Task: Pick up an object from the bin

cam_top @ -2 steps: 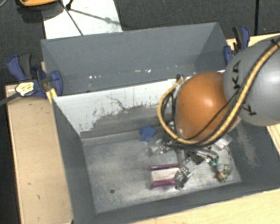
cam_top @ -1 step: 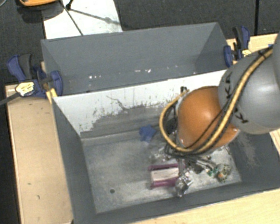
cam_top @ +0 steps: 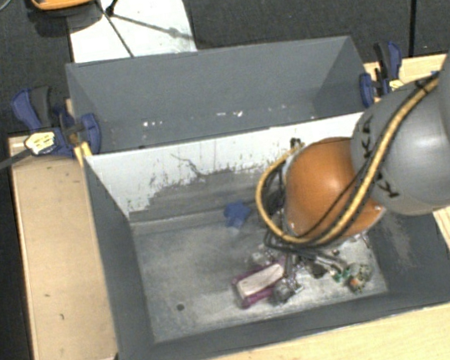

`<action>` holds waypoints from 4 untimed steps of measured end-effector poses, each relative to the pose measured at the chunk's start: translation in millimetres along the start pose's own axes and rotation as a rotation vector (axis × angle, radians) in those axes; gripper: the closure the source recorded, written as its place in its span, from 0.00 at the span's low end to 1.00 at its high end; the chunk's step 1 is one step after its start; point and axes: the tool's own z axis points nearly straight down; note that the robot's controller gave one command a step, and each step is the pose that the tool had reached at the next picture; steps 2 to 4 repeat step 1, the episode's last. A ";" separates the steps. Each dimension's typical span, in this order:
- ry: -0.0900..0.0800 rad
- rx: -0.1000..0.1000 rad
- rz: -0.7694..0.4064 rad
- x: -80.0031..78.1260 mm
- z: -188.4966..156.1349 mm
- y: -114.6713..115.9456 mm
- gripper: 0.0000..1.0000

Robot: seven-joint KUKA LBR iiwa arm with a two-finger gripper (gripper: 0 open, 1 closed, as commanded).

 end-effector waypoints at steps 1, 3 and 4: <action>-0.008 0.004 -0.203 8.2 -170.9 -0.7 1.00; -0.008 0.004 -0.203 8.2 -170.9 -0.7 1.00; -0.008 0.004 -0.203 8.2 -170.9 -0.7 1.00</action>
Offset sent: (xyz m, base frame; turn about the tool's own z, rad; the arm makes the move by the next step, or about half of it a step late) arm -0.0088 -0.0039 0.1669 -0.2043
